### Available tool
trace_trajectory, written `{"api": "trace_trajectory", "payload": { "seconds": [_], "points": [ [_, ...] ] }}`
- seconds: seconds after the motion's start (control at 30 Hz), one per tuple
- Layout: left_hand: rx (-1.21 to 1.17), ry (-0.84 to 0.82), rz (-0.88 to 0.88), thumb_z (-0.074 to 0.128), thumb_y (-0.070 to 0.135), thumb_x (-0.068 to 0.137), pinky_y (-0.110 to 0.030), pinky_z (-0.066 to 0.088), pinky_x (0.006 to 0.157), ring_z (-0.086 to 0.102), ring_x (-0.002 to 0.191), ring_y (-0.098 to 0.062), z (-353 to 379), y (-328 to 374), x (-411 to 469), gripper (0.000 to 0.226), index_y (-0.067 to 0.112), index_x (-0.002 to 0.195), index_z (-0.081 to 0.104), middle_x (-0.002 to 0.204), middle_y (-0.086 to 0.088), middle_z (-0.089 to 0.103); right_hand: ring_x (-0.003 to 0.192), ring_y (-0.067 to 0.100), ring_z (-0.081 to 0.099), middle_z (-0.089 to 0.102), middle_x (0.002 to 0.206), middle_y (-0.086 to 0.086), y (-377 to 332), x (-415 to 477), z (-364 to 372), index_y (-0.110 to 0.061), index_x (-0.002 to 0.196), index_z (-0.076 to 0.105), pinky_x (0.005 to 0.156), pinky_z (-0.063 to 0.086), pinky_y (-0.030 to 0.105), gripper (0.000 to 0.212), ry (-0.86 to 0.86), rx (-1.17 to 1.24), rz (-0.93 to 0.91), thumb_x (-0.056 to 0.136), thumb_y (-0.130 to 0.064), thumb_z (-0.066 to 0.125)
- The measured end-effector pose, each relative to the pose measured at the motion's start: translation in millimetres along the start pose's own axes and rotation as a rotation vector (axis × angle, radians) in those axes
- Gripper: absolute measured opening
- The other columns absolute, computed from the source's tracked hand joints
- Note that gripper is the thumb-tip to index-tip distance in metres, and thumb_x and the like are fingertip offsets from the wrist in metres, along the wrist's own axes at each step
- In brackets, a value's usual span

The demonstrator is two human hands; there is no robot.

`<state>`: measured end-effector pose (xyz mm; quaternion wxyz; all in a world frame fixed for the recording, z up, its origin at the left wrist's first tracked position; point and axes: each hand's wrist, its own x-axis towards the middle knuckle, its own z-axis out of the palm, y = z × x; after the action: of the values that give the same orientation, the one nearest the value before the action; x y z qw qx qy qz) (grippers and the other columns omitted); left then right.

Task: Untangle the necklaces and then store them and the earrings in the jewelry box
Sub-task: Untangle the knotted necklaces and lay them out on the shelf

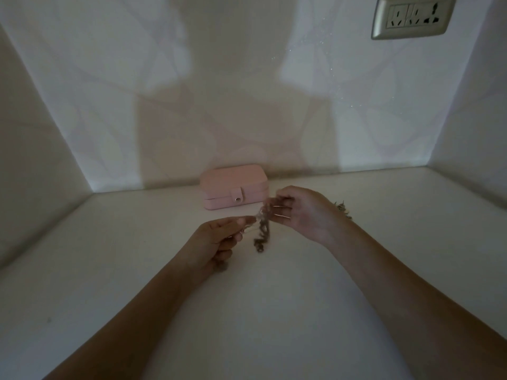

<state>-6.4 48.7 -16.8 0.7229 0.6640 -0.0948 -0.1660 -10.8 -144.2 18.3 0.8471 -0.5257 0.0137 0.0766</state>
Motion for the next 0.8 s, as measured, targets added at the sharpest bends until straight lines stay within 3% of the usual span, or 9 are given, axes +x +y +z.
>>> {"api": "trace_trajectory", "payload": {
  "seconds": [0.17,0.3,0.4,0.5,0.67,0.8],
  "points": [
    [0.047,0.047,-0.010,0.054,0.023,0.094,-0.015,0.018,0.038,0.023,0.045,-0.004,-1,-2,1,0.023,0.010,0.102,0.072,0.061,0.005,0.050,0.050,0.018,0.060,0.060,0.063,0.010,-1,2,-9,-0.005,0.081,0.053,0.059,0.059,0.032,0.019,0.050,-0.057,0.017,0.099,-0.009,0.048],
    [0.326,0.227,0.075,0.062,0.016,0.091,-0.007,0.028,0.038,0.040,0.037,0.001,-4,0,3,0.013,0.012,0.097,0.072,0.069,0.006,0.059,0.041,0.008,0.043,0.057,0.064,0.005,-8,7,-21,-0.012,0.082,0.051,0.041,0.041,0.022,0.016,0.269,-0.404,-0.139,0.098,-0.016,0.053],
    [0.456,0.371,0.129,0.068,0.022,0.087,-0.012,0.035,0.037,0.045,0.038,0.001,-15,-2,6,0.013,0.018,0.099,0.071,0.079,0.003,0.064,0.050,0.010,0.043,0.055,0.061,-0.001,-11,12,-34,-0.018,0.072,0.052,0.052,0.032,0.025,0.021,0.430,-0.905,-0.315,0.091,-0.022,0.062],
    [0.589,0.434,0.162,0.071,0.031,0.085,-0.023,0.043,0.037,0.049,0.038,-0.007,-27,-5,7,0.011,0.021,0.089,0.072,0.085,0.003,0.066,0.069,0.017,0.052,0.055,0.069,-0.003,-6,16,-41,-0.017,0.074,0.055,0.064,0.034,0.027,0.021,0.524,-1.183,-0.340,0.089,-0.026,0.065],
    [0.959,0.560,0.149,0.071,0.043,0.081,-0.023,0.033,0.049,0.052,0.053,-0.006,-35,3,4,0.032,0.015,0.066,0.069,0.058,0.008,0.059,0.081,0.023,0.060,0.060,0.078,0.000,-2,19,-50,-0.014,0.079,0.059,0.067,0.039,0.027,0.017,0.589,-1.296,-0.294,0.090,-0.026,0.065],
    [1.113,0.644,0.147,0.065,0.050,0.083,-0.025,0.030,0.051,0.051,0.057,-0.010,-40,4,4,0.044,0.015,0.057,0.058,0.056,0.007,0.055,0.084,0.020,0.060,0.064,0.085,0.001,2,19,-45,-0.015,0.083,0.062,0.071,0.040,0.026,0.009,0.521,-1.305,-0.311,0.090,-0.021,0.064]
  ]
}}
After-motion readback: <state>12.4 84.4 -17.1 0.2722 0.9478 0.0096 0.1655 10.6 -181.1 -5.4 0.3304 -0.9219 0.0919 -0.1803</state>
